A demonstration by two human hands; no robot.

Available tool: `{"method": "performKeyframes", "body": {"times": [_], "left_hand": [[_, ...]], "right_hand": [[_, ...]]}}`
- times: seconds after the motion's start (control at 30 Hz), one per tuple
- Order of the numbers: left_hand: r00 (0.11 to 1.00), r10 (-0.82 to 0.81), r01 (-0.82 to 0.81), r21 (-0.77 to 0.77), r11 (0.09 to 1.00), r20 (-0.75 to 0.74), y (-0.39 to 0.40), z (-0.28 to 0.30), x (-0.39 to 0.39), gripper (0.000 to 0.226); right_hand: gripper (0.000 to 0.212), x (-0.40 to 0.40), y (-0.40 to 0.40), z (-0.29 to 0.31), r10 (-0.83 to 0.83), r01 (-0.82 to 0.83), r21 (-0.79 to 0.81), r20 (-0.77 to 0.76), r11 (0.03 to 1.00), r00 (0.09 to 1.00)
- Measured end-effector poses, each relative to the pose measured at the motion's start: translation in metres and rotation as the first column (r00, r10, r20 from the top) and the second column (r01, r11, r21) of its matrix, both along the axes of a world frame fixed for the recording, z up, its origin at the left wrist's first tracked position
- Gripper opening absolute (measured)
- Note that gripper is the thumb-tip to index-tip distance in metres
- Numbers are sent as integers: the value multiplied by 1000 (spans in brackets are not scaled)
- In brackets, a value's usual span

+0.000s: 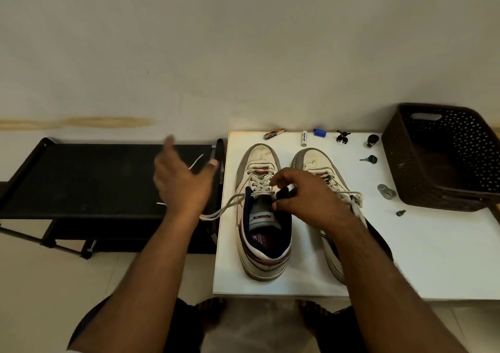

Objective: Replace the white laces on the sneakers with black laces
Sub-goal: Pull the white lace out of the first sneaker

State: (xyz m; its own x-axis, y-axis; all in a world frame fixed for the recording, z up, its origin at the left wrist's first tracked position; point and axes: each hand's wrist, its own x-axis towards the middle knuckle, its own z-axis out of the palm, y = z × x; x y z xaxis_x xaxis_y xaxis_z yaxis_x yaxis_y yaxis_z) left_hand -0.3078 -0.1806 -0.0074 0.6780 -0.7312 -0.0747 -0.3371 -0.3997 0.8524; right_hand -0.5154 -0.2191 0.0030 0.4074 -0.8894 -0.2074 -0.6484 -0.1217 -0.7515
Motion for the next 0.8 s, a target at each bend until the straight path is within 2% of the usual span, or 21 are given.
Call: {"method": "performKeyframes", "body": {"times": [0.03, 0.1, 0.13, 0.23, 0.27, 0.33, 0.43, 0.53, 0.6, 0.67, 0.7, 0.73, 0.8], "left_hand": [[981, -182, 178, 62, 982, 61, 1, -1, -8, 58], [899, -405, 424, 93, 901, -170, 2, 4, -27, 30], [871, -448, 473, 97, 876, -203, 3, 5, -31, 27], [873, -481, 488, 104, 867, -84, 2, 4, -29, 24], [875, -474, 483, 105, 869, -98, 3, 6, -26, 23], [876, -465, 480, 124, 869, -130, 4, 7, -21, 23], [875, -463, 481, 132, 867, -145, 4, 7, -18, 19], [885, -446, 461, 118, 880, -130, 2, 8, -20, 16], [893, -435, 446, 108, 888, -116, 1, 7, -22, 15], [899, -424, 435, 107, 894, -112, 0, 7, -23, 16], [899, -423, 434, 108, 894, -113, 0, 6, -21, 16], [895, -431, 443, 107, 890, -115, 1, 6, -20, 16], [874, -475, 485, 104, 868, -105, 2, 7, -17, 17]], "right_hand": [[39, 4, 1, -2, 5, -5, -54, 10, 999, 1000], [35, 13, 2, -7, 6, -3, -163, 16, 987, 1000], [31, 16, 3, -9, 12, -11, -205, 4, 979, 1000], [16, 25, 4, -14, 29, -42, -261, -52, 965, 998], [11, 25, 4, -15, 3, -12, -279, -33, 960, 999], [3, 23, 2, -14, -138, 153, -252, 77, 956, 987], [6, 13, -5, -12, -391, 406, -25, 220, 914, 894], [18, 16, -3, -9, -436, 416, 134, 338, 900, 834], [30, 24, 2, -10, -305, 302, 58, 307, 951, 901], [25, 32, 5, -12, -124, 134, -105, 99, 985, 987], [19, 34, 5, -13, -98, 101, -170, 25, 980, 995], [12, 35, 4, -11, -128, 134, -217, 40, 967, 991], [4, 27, 1, -6, -317, 368, -213, 238, 905, 918]]}}
